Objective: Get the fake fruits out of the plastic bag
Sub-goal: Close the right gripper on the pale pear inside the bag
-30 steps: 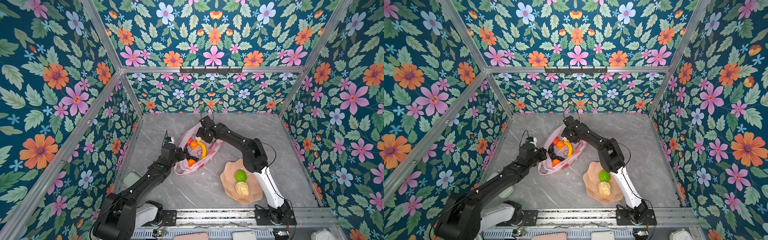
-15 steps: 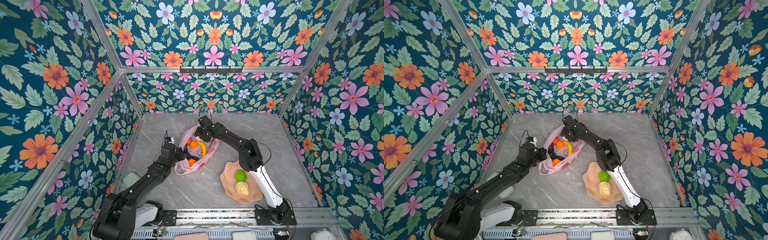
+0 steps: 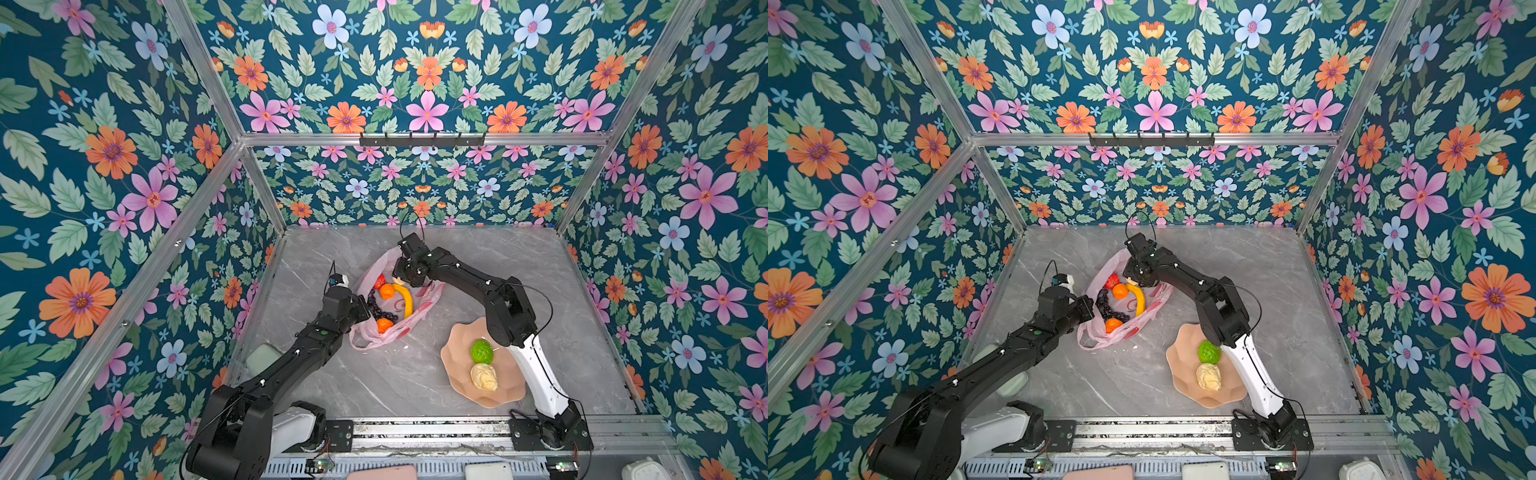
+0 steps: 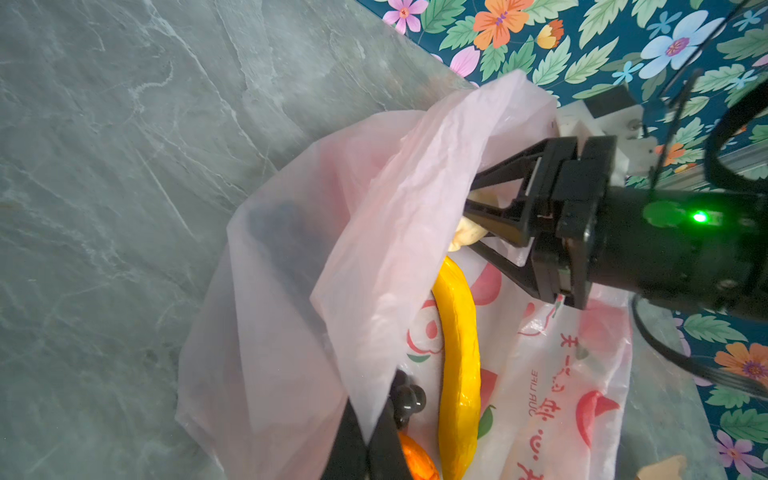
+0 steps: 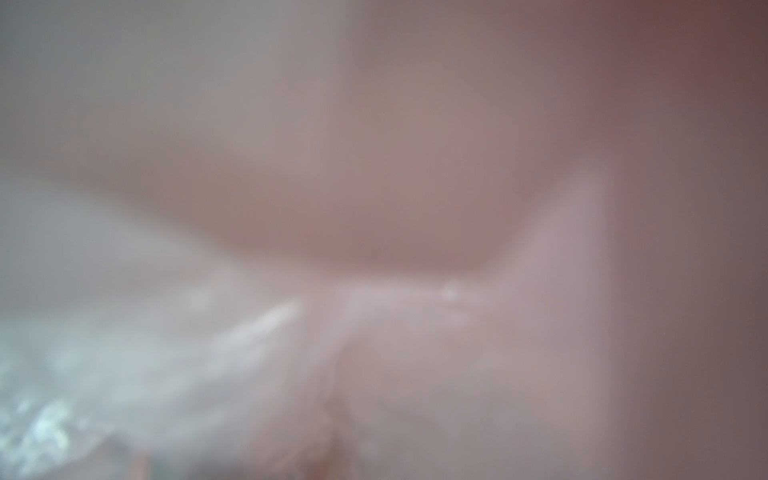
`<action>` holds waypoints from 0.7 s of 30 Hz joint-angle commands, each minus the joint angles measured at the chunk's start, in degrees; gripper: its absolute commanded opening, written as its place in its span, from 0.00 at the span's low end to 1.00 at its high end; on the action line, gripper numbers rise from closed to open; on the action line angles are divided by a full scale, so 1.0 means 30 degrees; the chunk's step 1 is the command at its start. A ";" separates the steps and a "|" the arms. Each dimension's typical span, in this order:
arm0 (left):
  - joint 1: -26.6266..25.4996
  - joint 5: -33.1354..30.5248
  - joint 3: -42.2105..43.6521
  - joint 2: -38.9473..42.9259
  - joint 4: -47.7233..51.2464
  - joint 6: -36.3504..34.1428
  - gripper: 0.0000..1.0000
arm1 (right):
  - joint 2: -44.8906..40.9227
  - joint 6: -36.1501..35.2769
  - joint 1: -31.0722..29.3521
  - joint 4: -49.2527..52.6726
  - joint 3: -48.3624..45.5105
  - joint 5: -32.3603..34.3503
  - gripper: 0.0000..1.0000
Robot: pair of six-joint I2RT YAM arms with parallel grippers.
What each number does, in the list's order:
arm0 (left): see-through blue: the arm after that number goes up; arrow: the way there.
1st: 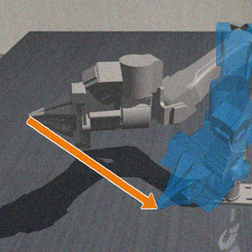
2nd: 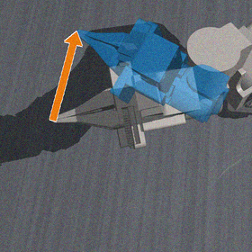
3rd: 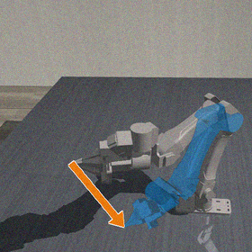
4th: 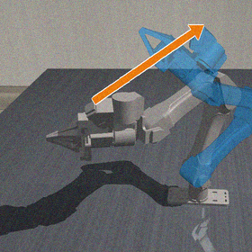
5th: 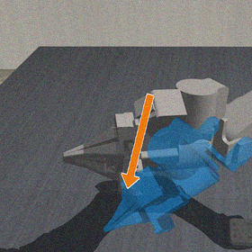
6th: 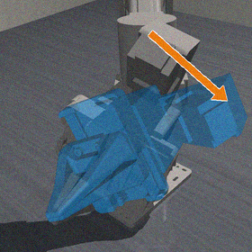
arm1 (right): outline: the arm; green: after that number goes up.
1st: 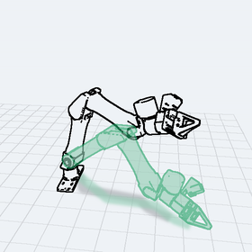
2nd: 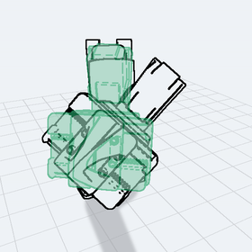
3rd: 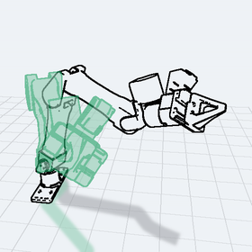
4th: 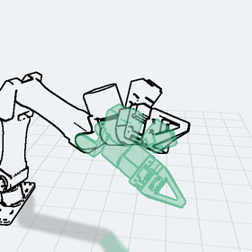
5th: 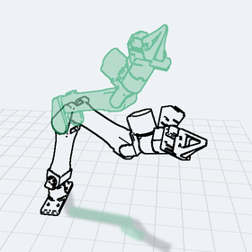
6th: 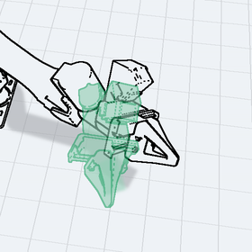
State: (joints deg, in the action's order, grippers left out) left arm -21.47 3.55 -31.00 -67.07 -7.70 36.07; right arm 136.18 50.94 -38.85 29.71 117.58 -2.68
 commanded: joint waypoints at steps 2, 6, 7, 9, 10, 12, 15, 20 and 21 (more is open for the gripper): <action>-0.0011 -0.0129 -0.0201 -0.0013 -0.0215 0.0159 0.00 | -0.1381 -0.1050 -0.0450 -0.1330 -0.1707 -0.0126 0.58; -0.0019 -0.0195 -0.0240 -0.0021 -0.0230 0.0246 0.00 | -0.2471 -0.1379 -0.0829 -0.1808 -0.3337 -0.0155 0.59; -0.0020 -0.0188 -0.0241 -0.0030 -0.0244 0.0250 0.00 | -0.2644 -0.1388 -0.0870 -0.1841 -0.3607 -0.0202 0.60; -0.0017 -0.0206 -0.0270 -0.0056 -0.0248 0.0260 0.00 | -0.2865 -0.1473 -0.0885 -0.1986 -0.4135 -0.0606 0.60; -0.0002 -0.0216 -0.0293 -0.0056 -0.0244 0.0251 0.00 | -0.2954 -0.1537 -0.0923 -0.2038 -0.4341 -0.0745 0.60; -0.0010 -0.0246 -0.0325 -0.0071 -0.0215 0.0250 0.00 | -0.3222 -0.1848 -0.0976 -0.2338 -0.4928 -0.1088 0.60; -0.0016 -0.0304 -0.0297 -0.0056 -0.0186 0.0221 0.00 | -0.3745 -0.2499 -0.1116 -0.2834 -0.5871 -0.1412 0.60; -0.0008 -0.0332 -0.0255 -0.0130 -0.0215 0.0221 0.00 | -0.4359 -0.3611 -0.1152 -0.3020 -0.7410 -0.1101 0.60; 0.0004 -0.0336 -0.0242 -0.0122 -0.0244 0.0219 0.00 | -0.4502 -0.3939 -0.1192 -0.3286 -0.7744 -0.1100 0.59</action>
State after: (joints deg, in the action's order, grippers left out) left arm -21.47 3.09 -31.51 -67.26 -7.70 37.15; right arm 123.57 42.68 -42.37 21.02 96.01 -6.39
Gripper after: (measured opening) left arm 0.063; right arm 0.598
